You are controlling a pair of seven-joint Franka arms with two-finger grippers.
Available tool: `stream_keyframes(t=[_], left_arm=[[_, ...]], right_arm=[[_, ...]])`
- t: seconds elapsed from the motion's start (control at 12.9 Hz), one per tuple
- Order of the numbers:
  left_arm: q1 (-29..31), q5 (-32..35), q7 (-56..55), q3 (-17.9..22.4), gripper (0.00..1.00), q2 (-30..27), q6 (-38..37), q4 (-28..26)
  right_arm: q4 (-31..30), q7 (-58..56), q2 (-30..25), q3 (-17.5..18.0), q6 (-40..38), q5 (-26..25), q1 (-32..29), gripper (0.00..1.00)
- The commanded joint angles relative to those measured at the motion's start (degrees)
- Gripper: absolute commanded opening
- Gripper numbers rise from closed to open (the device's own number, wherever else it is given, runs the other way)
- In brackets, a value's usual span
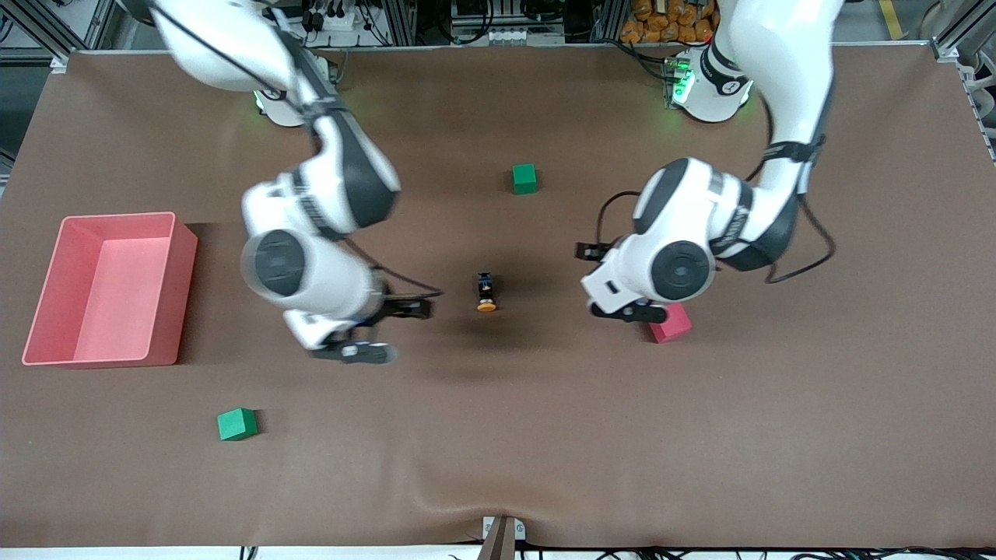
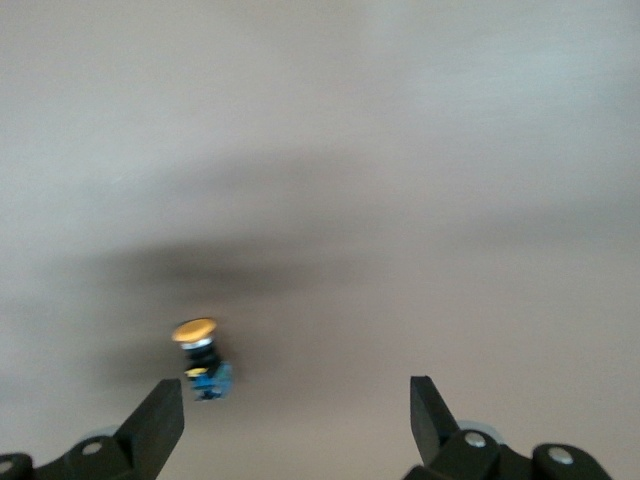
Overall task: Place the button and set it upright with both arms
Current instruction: 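Grasp the button with the left gripper while the right gripper releases, withdraws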
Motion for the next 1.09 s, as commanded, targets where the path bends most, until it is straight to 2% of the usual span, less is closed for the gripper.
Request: stream_keyframes(t=[0.0,0.31,0.47,0.54,0.7,0.86,1.01], left_arm=[[-2.26,-2.46,-2.47,0.53,1.0,5.82,3.15,6.07],[-5.96,-2.72,-8.71,0.27,1.0,12.59,8.42,10.66],[-7.54,-3.69,-8.89,0.26,1.0,14.88,9.92,12.24],[-7.72,-3.95,-9.07,0.09,1.0,15.68,10.71,12.6],[-8.51,-4.22,-8.98,-0.09,1.0,17.17,13.52,13.38],[-9.57,-5.79,-9.24,-0.52,1.0,19.54,16.06,15.14],[-10.09,-7.12,-9.33,-0.52,1.0,20.6,18.18,15.15]], right_arm=[[0.36,-0.64,-4.46,1.31,-5.85,-0.54,-7.19,1.0],[2.21,-3.19,-9.91,1.22,-14.55,-0.9,-16.94,1.0],[2.21,-10.0,-14.03,1.13,-19.38,-1.42,-21.35,1.0],[2.12,-14.22,-16.67,1.22,-21.49,-3.86,-22.67,1.0],[0.98,-10.69,-21.68,1.48,-22.57,-10.27,-22.25,1.0],[-4.35,-2.6,-27.03,1.74,-19.43,-10.3,-22.07,1.0],[-13.31,-3.54,-33.97,1.74,-14.76,-10.3,-22.16,1.0]])
